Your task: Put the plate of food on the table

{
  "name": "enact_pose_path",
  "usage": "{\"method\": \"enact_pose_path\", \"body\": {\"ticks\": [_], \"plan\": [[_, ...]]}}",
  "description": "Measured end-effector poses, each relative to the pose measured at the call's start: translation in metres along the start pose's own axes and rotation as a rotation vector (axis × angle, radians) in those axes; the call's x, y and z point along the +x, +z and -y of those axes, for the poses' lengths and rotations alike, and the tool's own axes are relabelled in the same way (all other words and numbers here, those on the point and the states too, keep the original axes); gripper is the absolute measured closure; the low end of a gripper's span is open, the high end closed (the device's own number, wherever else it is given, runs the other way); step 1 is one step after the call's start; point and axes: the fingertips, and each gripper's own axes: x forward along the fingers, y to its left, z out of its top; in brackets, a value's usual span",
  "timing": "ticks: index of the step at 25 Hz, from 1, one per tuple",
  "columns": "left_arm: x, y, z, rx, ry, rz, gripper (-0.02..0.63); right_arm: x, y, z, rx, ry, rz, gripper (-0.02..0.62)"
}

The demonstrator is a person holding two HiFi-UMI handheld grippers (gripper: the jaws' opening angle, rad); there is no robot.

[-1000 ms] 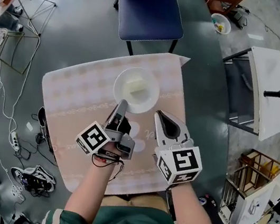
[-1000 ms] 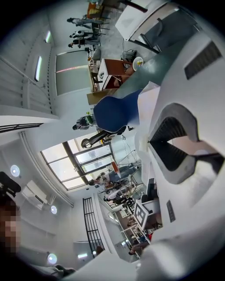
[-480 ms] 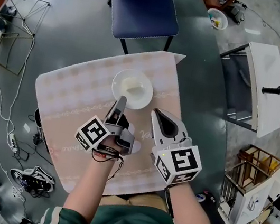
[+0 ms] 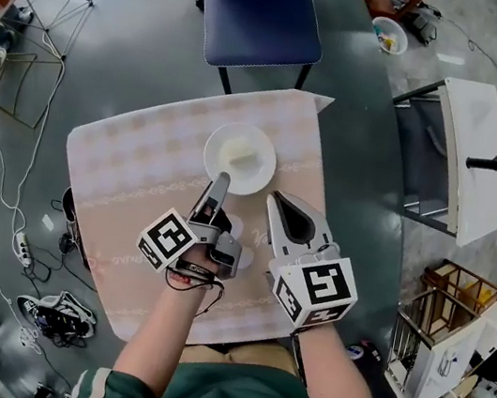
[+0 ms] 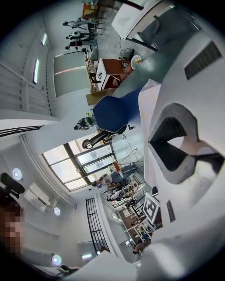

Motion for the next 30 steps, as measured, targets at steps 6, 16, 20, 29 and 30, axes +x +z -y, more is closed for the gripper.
{"method": "enact_pose_path", "body": {"ticks": [6, 16, 20, 29, 30], "plan": [[-0.011, -0.003, -0.006, 0.019, 0.027, -0.004, 0.416, -0.003, -0.003, -0.007, -0.003, 0.004, -0.001, 0.580], [-0.035, 0.012, -0.036, 0.078, 0.125, 0.053, 0.379, -0.005, -0.011, -0.028, -0.014, 0.025, -0.004, 0.580], [-0.039, 0.016, -0.036, 0.058, 0.101, 0.061, 0.379, -0.005, -0.015, -0.031, -0.013, 0.024, -0.009, 0.580], [-0.037, 0.011, -0.030, 0.061, 0.063, 0.038, 0.384, -0.004, -0.020, -0.032, -0.014, 0.018, -0.021, 0.580], [-0.037, 0.011, -0.028, 0.078, 0.058, 0.036, 0.456, -0.004, -0.020, -0.031, -0.014, 0.018, -0.021, 0.580]]}}
